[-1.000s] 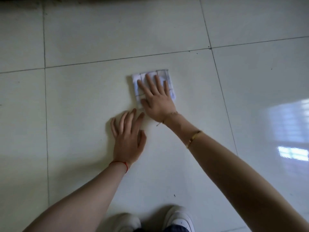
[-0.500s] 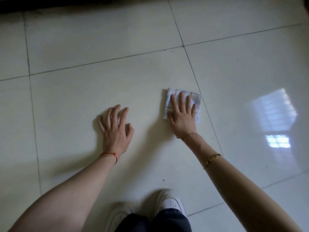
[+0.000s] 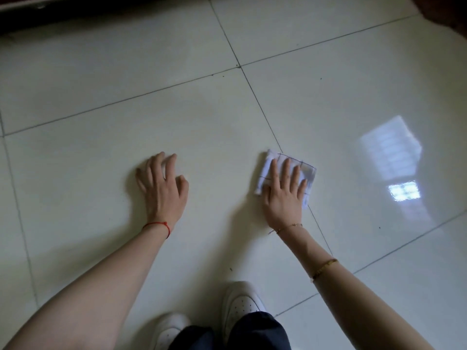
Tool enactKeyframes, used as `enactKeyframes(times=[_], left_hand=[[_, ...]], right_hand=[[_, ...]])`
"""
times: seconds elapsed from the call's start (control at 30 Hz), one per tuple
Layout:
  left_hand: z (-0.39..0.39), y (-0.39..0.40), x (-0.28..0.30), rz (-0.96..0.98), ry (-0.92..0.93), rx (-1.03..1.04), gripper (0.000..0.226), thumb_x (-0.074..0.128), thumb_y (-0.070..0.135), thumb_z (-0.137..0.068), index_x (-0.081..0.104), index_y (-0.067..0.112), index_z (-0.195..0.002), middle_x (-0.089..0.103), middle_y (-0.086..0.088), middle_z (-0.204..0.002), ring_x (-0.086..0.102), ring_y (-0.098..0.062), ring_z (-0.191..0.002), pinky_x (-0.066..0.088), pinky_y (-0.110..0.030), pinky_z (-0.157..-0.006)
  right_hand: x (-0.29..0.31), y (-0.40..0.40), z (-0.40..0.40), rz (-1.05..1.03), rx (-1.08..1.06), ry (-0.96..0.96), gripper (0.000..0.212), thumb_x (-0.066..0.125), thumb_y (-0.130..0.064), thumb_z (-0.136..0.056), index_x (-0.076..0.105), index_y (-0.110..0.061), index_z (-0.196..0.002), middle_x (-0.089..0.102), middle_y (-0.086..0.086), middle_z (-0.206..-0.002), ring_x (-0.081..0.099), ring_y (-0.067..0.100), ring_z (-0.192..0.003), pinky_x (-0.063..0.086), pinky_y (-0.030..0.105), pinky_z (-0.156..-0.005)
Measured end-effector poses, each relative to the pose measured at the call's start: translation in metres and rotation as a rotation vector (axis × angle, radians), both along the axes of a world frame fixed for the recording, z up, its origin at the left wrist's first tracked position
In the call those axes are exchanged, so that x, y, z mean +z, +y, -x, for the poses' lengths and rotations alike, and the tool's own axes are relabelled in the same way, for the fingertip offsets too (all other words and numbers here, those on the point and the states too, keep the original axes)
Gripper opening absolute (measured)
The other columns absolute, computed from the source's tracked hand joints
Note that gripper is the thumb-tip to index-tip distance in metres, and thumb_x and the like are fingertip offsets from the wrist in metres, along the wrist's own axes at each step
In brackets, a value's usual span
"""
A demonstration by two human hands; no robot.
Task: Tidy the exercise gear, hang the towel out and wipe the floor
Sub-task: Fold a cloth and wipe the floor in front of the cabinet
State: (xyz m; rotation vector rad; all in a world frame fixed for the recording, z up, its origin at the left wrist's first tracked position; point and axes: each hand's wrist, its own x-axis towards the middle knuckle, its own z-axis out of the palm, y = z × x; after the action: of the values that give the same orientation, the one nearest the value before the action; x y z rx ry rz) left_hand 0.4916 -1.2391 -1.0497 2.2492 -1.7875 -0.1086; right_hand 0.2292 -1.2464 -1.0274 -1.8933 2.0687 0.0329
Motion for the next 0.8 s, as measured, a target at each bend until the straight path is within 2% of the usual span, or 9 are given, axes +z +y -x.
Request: enactKeyframes(times=[0.07, 0.3, 0.6, 0.8], left_hand=[[0.004, -0.010, -0.002, 0.007, 0.031, 0.021, 0.049, 0.051, 0.024, -0.088, 0.047, 0.016, -0.136, 0.039, -0.012, -0.147, 0.034, -0.034, -0.136, 0.019, -0.056, -0.114], [0.015, -0.024, -0.005, 0.025, 0.044, 0.152, 0.046, 0.050, 0.022, -0.087, 0.048, 0.018, -0.133, 0.040, -0.010, -0.146, 0.035, -0.033, -0.135, 0.019, -0.056, -0.113], [0.014, -0.026, -0.004, 0.035, -0.006, 0.153, 0.050, 0.053, 0.023, -0.086, 0.050, 0.017, -0.135, 0.042, -0.010, -0.146, 0.035, -0.034, -0.136, 0.019, -0.056, -0.114], [0.012, -0.027, -0.004, -0.019, -0.005, 0.142, 0.053, 0.054, 0.025, -0.087, 0.048, 0.018, -0.139, 0.038, -0.010, -0.150, 0.032, -0.033, -0.139, 0.017, -0.059, -0.115]], right_hand=[[0.001, -0.019, 0.017, -0.010, -0.079, -0.006, 0.068, 0.011, -0.041, -0.089, 0.001, -0.025, -0.154, -0.007, 0.008, -0.161, -0.009, 0.033, -0.147, -0.006, 0.053, -0.118], [0.000, -0.111, 0.035, -0.024, -0.135, -0.024, 0.066, 0.033, -0.030, -0.098, -0.001, -0.025, -0.154, -0.012, 0.009, -0.161, -0.015, 0.032, -0.146, -0.010, 0.054, -0.116], [0.000, -0.254, -0.013, -0.041, 0.006, -0.002, 0.066, 0.030, -0.033, -0.098, -0.003, -0.026, -0.153, -0.015, 0.009, -0.160, -0.016, 0.033, -0.146, -0.011, 0.054, -0.116], [0.002, -0.302, -0.079, -0.060, 0.142, -0.006, 0.065, 0.031, -0.034, -0.098, -0.002, -0.027, -0.154, -0.014, 0.008, -0.160, -0.016, 0.034, -0.146, -0.012, 0.053, -0.116]])
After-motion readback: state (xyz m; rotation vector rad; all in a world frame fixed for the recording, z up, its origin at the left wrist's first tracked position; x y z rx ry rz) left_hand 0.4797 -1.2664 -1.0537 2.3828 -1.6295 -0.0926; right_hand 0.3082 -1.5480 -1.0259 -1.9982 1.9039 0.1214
